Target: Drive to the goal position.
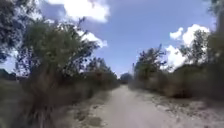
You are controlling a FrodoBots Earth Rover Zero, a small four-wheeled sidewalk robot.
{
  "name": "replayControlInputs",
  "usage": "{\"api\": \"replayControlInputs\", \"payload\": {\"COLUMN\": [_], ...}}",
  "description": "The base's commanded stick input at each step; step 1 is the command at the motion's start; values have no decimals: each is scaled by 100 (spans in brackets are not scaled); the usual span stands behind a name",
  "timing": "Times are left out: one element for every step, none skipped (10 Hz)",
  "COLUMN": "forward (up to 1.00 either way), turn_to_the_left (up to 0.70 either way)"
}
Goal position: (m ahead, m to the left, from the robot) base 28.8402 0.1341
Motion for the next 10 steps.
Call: {"api": "replayControlInputs", "payload": {"forward": [100,100,100,100,100,100,100,100,100,100], "turn_to_the_left": [0,0,0,0,0,0,0,0,0,0]}}
